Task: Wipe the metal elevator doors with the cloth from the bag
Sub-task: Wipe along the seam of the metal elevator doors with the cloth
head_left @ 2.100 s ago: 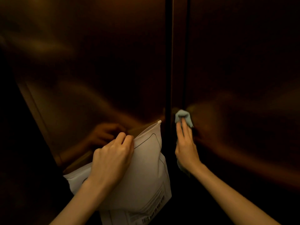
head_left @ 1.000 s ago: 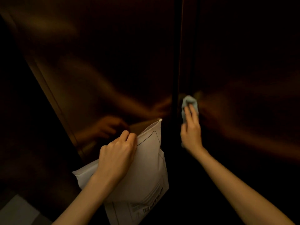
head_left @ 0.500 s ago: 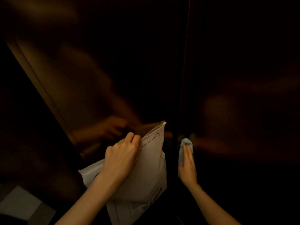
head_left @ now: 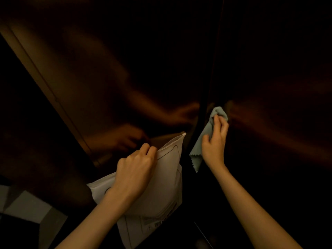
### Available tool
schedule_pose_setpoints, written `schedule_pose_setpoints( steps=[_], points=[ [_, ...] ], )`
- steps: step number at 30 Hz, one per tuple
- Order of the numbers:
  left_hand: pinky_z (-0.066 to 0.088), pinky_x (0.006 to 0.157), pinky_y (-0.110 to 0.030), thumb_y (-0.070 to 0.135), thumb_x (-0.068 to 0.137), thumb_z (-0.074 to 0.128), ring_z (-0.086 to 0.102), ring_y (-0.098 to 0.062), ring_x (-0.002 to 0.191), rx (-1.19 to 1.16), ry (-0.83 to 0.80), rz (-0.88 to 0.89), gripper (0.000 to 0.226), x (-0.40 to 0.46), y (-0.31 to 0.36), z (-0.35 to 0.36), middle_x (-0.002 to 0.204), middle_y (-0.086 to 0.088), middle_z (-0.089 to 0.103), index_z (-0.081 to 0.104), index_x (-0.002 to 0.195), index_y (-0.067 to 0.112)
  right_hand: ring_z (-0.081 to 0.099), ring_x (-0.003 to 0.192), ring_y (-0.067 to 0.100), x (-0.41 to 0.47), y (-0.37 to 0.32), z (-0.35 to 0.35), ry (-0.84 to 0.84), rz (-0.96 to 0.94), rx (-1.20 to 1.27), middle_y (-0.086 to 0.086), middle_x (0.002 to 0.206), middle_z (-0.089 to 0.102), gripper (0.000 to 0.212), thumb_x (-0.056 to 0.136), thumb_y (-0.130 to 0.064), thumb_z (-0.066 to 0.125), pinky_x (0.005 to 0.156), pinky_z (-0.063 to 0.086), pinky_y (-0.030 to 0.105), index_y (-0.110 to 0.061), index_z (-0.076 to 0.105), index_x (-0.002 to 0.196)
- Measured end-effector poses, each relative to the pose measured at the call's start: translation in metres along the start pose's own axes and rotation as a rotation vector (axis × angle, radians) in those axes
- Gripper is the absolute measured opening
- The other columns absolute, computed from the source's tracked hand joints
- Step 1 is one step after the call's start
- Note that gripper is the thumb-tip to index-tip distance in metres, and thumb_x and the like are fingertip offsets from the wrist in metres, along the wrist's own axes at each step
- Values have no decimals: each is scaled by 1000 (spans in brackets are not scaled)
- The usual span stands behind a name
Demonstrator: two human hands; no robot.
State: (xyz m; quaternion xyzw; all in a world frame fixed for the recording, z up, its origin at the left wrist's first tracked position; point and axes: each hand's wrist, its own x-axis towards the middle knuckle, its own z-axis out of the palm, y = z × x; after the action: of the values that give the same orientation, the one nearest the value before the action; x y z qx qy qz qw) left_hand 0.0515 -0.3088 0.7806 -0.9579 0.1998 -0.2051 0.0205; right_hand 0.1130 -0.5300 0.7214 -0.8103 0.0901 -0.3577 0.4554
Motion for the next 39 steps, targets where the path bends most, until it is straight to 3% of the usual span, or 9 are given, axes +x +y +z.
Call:
schedule_pose_setpoints(
  steps=[4, 6, 10, 20, 23, 27, 31, 33, 39],
  points=[
    [1, 43, -17, 14, 69, 80, 47, -18, 40, 11, -30, -16, 24, -3, 0, 6, 69, -1, 51, 57, 76, 14, 37, 128, 21, -48, 50, 9, -160, 222, -47, -1, 151, 13, 67, 89, 8, 43, 94, 41, 24, -16, 19, 147],
    [1, 43, -17, 14, 69, 81, 46, -18, 39, 11, -34, -9, 24, -3, 1, 8, 69, -1, 51, 58, 76, 14, 35, 131, 26, -70, 72, 13, -309, 353, -75, 0, 153, 6, 74, 87, 12, 44, 95, 44, 28, -16, 12, 148],
    [-1, 44, -16, 15, 68, 82, 46, -17, 39, 16, -29, 2, 24, -2, 3, 10, 68, -1, 51, 58, 75, 14, 17, 140, 28, -84, 88, 11, -529, 517, 2, 5, 155, -4, 79, 87, 16, 40, 100, 30, 23, -14, 0, 148],
    [2, 42, -16, 14, 69, 80, 44, -17, 39, -5, -58, 20, 23, -5, 3, 23, 69, -2, 50, 59, 77, 13, 36, 128, 19, -35, 29, 8, -102, 293, 45, -3, 150, 16, 62, 92, 4, 41, 97, 39, 23, -18, 20, 147],
    [2, 42, -15, 13, 69, 81, 41, -16, 37, -6, -79, 20, 24, -7, 5, 29, 68, -1, 50, 58, 76, 12, 32, 134, 21, -50, 55, 11, -163, 269, -5, -2, 152, 14, 65, 91, 7, 41, 98, 39, 24, -20, 21, 147],
    [1, 43, -16, 11, 66, 82, 39, -16, 37, -8, -117, 40, 26, -8, 9, 39, 67, -2, 49, 58, 76, 12, 26, 138, 29, -83, 106, 18, -383, 350, -142, 3, 154, 7, 78, 85, 14, 42, 103, 42, 44, -17, 10, 148],
    [2, 42, -15, 10, 63, 84, 40, -16, 37, -18, -149, 62, 28, -10, 10, 47, 67, -2, 50, 58, 74, 12, 8, 142, 30, -98, 124, 22, -722, 468, -203, 7, 153, -19, 85, 86, 12, 43, 100, 38, 26, -11, -12, 146],
    [2, 42, -15, 11, 63, 84, 40, -15, 37, -17, -163, 76, 28, -15, 12, 52, 66, -2, 49, 58, 74, 12, 7, 142, 29, -103, 123, 21, -715, 483, -196, 7, 154, -18, 82, 88, 10, 42, 102, 36, 27, -11, -11, 147],
    [2, 42, -14, 13, 68, 81, 38, -15, 36, -67, -156, 95, 25, -20, 16, 64, 65, -1, 49, 57, 72, 12, 20, 135, 14, -91, 85, 21, -375, 405, 28, 0, 154, 1, 73, 90, 9, 41, 106, 29, 21, -17, 5, 149]
  ],
)
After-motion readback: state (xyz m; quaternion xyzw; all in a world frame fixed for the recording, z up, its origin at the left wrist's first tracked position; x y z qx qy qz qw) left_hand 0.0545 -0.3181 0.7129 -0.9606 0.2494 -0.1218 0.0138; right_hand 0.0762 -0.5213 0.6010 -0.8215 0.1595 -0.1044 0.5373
